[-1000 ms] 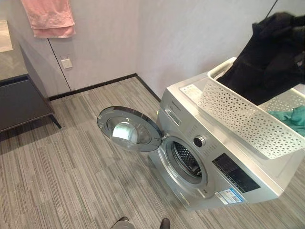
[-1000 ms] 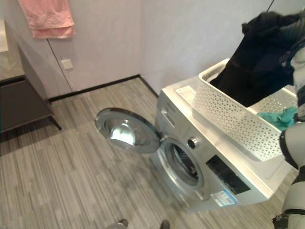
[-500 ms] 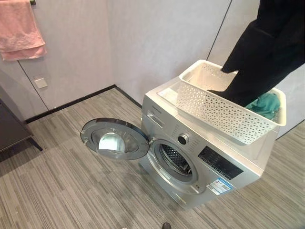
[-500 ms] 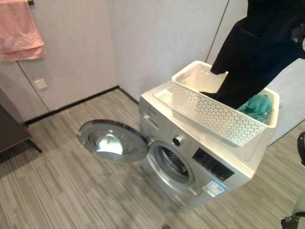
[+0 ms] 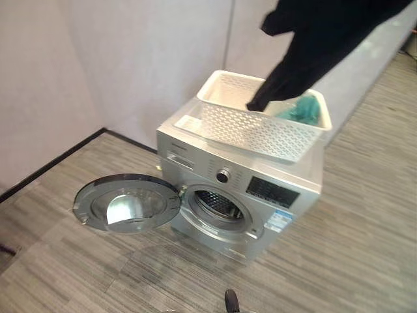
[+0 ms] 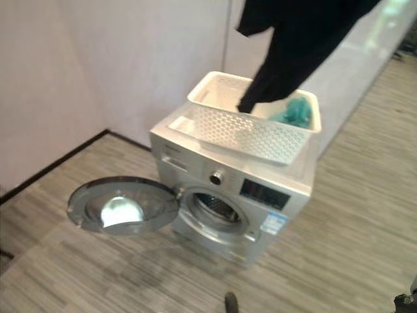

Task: Grab the laundry basket,head to the washer,open it,put in the laundry and shut it.

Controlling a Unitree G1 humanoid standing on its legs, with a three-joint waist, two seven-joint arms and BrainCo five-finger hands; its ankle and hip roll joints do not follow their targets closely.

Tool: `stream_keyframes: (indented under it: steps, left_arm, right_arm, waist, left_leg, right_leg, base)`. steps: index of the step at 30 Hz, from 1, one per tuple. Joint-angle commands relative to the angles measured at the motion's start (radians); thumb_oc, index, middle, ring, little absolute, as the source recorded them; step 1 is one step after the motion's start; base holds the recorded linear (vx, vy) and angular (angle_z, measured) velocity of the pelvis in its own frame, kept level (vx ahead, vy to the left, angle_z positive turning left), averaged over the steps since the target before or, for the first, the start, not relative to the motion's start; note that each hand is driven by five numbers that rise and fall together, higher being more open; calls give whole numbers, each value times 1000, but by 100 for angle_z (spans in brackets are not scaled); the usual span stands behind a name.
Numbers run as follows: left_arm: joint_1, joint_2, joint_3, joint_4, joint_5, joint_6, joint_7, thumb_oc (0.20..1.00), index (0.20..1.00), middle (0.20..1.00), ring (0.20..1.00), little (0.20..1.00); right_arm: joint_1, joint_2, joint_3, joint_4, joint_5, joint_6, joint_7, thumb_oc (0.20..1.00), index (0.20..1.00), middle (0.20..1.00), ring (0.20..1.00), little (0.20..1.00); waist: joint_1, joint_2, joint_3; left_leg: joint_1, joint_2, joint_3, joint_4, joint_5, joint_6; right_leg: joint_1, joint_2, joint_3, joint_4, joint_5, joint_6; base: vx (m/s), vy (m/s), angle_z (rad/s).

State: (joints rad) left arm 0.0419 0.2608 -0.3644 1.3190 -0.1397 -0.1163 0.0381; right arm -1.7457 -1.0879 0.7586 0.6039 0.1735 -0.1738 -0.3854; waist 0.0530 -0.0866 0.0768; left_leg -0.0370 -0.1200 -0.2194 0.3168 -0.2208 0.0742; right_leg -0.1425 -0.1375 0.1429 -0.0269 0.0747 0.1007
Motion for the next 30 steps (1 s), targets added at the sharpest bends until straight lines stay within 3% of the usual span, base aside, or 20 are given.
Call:
stream_keyframes:
  steps: [1, 5, 8, 10, 11, 14, 15, 17, 19, 24, 26, 30]
  left_arm:
    - [-57, 17, 27, -8, -21, -67, 28, 1000, 1000, 1000, 1000, 1000]
    - [-51, 9, 51, -24, -36, -70, 32, 1000, 1000, 1000, 1000, 1000]
    - [-26, -4, 87, -92, -59, -84, 32, 1000, 1000, 1000, 1000, 1000]
    - [-14, 0, 91, -116, -63, -89, 31, 1000, 1000, 1000, 1000, 1000]
    - [10, -10, 101, -218, -75, -102, 24, 1000, 1000, 1000, 1000, 1000]
    - [38, 14, 87, -362, -48, -124, 36, 1000, 1000, 1000, 1000, 1000]
    - [91, 52, 81, -572, -32, -137, 20, 1000, 1000, 1000, 1000, 1000]
    - [119, 78, 76, -665, -33, -135, 4, 1000, 1000, 1000, 1000, 1000]
    - [155, 160, 70, -930, -35, -139, -53, 1000, 1000, 1000, 1000, 1000]
    - [149, 273, 42, -1161, -75, -137, -140, 1000, 1000, 1000, 1000, 1000]
    - [82, 347, -62, -1228, -103, -97, -222, 1000, 1000, 1000, 1000, 1000]
    - [-31, 362, -175, -1195, -23, -72, -248, 1000, 1000, 1000, 1000, 1000]
  right_arm:
    - [-89, 45, -50, 0, 25, -34, -41, 200, 200, 200, 200, 200]
    - [46, 91, -144, -165, -14, -41, -15, 200, 200, 200, 200, 200]
    - [241, 132, -224, -339, -55, -50, 61, 200, 200, 200, 200, 200]
    - [326, 136, -256, -394, -66, -50, 82, 200, 200, 200, 200, 200]
    - [504, 165, -310, -492, -89, -43, 135, 200, 200, 200, 200, 200]
    - [645, 206, -324, -586, -83, -51, 194, 200, 200, 200, 200, 200]
    - [806, 205, -323, -679, -78, -56, 258, 200, 200, 200, 200, 200]
    - [900, 210, -337, -724, -73, -63, 290, 200, 200, 200, 200, 200]
    - [1088, 234, -332, -816, -16, -69, 384, 200, 200, 200, 200, 200]
    - [1171, 229, -270, -895, 75, -71, 486, 200, 200, 200, 200, 200]
    - [1166, 254, -203, -926, 153, -53, 539, 200, 200, 200, 200, 200]
    - [1151, 270, -173, -929, 173, -33, 550, 200, 200, 200, 200, 200]
  waist:
    - [23, -30, -66]
    - [17, -15, -73]
    - [27, 5, -90]
    - [34, 1, -97]
    - [44, 3, -100]
    - [52, -1, -95]
    - [63, 4, -91]
    - [69, 6, -92]
    - [77, 19, -80]
    - [76, 29, -78]
    - [62, 42, -78]
    - [40, 48, -76]
  left_leg:
    - [94, 24, -36, -175, 14, 2]
    - [90, 34, 30, -208, 41, 14]
    - [72, 51, 110, -258, 77, 11]
    - [70, 52, 125, -269, 83, 12]
    - [59, 42, 140, -289, 94, 14]
    - [54, 38, 160, -307, 103, 10]
    - [48, 45, 171, -322, 113, 5]
    - [52, 50, 169, -331, 118, 2]
    - [53, 62, 158, -344, 134, -10]
    - [64, 77, 145, -363, 146, -23]
    - [75, 88, 145, -382, 160, -32]
    - [83, 96, 148, -395, 165, -41]
  right_leg:
    - [1, -24, -45, 98, 51, 56]
    - [20, -7, -59, 154, -14, 38]
    - [75, -21, -134, 172, -69, 30]
    - [91, -23, -136, 164, -79, 30]
    - [120, -25, -131, 134, -88, 33]
    - [118, -28, -118, 91, -71, 43]
    - [125, -23, -110, 49, -71, 43]
    - [130, -20, -113, 41, -73, 42]
    - [147, -15, -147, 33, -84, 36]
    - [167, -10, -174, 27, -95, 31]
    - [166, -2, -174, 39, -104, 26]
    - [170, 2, -181, 34, -109, 22]
  base:
    - [-150, 18, -73]
    - [-108, -3, -85]
    - [-138, -38, -61]
    - [-77, -46, -70]
    - [-60, -42, -67]
    - [-62, -82, -38]
    - [-40, -98, -48]
    - [-9, -81, -33]
    - [-6, -108, -2]
    - [17, -67, 22]
    - [37, -49, 24]
    - [26, -30, 8]
